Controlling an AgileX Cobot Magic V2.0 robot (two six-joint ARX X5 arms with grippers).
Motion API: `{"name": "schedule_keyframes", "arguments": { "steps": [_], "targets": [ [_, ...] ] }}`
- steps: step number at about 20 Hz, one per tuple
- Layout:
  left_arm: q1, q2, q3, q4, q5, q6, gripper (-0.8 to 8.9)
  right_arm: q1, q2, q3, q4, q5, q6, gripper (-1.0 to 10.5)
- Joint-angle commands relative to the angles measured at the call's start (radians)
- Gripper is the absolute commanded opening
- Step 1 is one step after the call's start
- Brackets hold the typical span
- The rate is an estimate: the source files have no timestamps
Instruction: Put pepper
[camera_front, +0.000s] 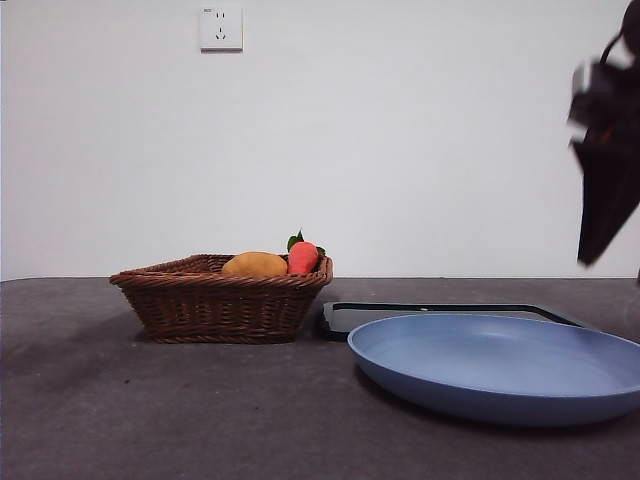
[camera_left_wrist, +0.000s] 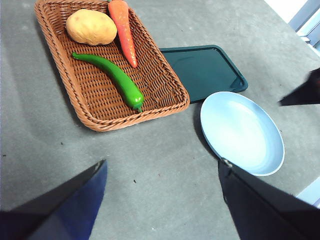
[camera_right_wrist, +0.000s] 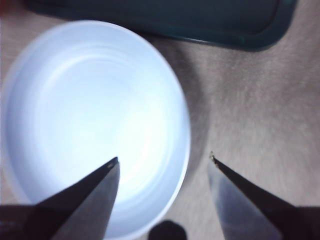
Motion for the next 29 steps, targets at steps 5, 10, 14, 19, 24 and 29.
{"name": "schedule_keyframes", "arguments": {
  "steps": [5,10,14,19,24,29],
  "targets": [
    [-0.002,0.003,0.015,0.005,0.008,0.007,3.88,0.003,0.177,0.014,0.056,0.002,-0.023,2.5],
    [-0.002,0.003,0.015,0.005,0.007,0.007,3.88,0.01,0.225,0.014,0.06,-0.004,-0.023,0.8],
    [-0.003,0.003,0.015,0.006,0.004,-0.003,3.88,0.009,0.232,0.014,0.06,-0.003,-0.012,0.0],
    [-0.048,0.023,0.021,0.051,-0.055,-0.048,3.88,0.009,0.148,0.014,0.046,-0.005,0.026,0.0],
    [-0.186,0.205,0.102,0.08,-0.19,-0.069,3.88,0.007,-0.085,0.014,-0.007,-0.002,0.043,0.0],
    [-0.319,0.5,0.273,0.152,-0.335,-0.1,3.88,0.007,-0.3,0.014,-0.062,-0.001,0.076,0.0]
  ]
}}
